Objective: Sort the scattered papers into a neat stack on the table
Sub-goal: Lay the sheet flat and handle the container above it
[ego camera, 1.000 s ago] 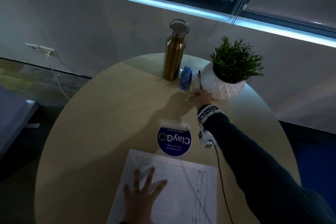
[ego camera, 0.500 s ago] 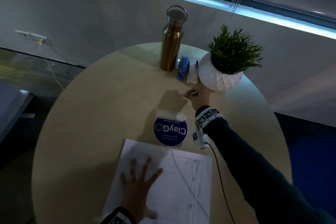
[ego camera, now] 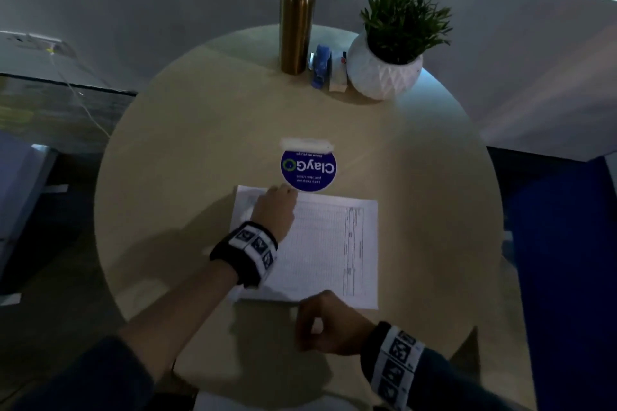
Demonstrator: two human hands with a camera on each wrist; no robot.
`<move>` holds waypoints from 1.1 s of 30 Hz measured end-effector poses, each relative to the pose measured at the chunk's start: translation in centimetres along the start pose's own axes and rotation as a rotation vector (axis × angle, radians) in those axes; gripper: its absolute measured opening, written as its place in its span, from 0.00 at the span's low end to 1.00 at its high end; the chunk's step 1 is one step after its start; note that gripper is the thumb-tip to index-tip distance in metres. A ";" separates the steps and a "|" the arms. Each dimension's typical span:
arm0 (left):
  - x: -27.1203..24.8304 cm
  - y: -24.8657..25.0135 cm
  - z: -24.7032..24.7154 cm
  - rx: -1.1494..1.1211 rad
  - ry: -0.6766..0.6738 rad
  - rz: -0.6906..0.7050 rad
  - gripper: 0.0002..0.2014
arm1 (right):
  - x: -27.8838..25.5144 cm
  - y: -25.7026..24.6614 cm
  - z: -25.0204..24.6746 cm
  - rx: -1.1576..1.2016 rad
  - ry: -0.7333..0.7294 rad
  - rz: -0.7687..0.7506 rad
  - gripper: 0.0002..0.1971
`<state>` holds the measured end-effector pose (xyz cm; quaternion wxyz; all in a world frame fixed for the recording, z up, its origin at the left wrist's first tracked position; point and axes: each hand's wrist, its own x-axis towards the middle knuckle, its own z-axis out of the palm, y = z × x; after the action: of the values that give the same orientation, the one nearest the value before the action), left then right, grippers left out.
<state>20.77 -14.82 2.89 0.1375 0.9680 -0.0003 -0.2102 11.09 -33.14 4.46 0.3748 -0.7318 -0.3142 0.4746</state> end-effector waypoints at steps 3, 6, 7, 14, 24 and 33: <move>2.5 -0.3 0.0 -0.072 0.041 0.127 0.16 | 0.5 0.1 2.4 -0.055 -0.086 0.070 0.07; 3.8 -1.2 0.5 -0.050 0.005 0.180 0.15 | 1.3 0.2 3.8 -0.161 -0.107 0.152 0.06; 4.0 -1.4 0.6 -0.035 -0.006 0.193 0.14 | 1.5 0.2 4.0 -0.207 -0.096 0.172 0.06; 4.7 -1.4 1.0 0.109 -0.055 0.174 0.16 | 2.5 0.2 3.9 -0.192 -0.069 0.239 0.04; 5.1 -1.3 1.6 0.133 -0.015 0.200 0.18 | 2.7 0.4 3.5 -0.103 -0.042 0.256 0.05; 5.0 -1.4 1.5 0.104 -0.013 0.217 0.18 | 3.4 -0.2 3.1 -0.111 -0.052 0.240 0.06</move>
<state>24.70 -14.18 -0.80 0.1091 0.9667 -0.1169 -0.1998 9.36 -29.53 2.24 0.2659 -0.7713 -0.2599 0.5166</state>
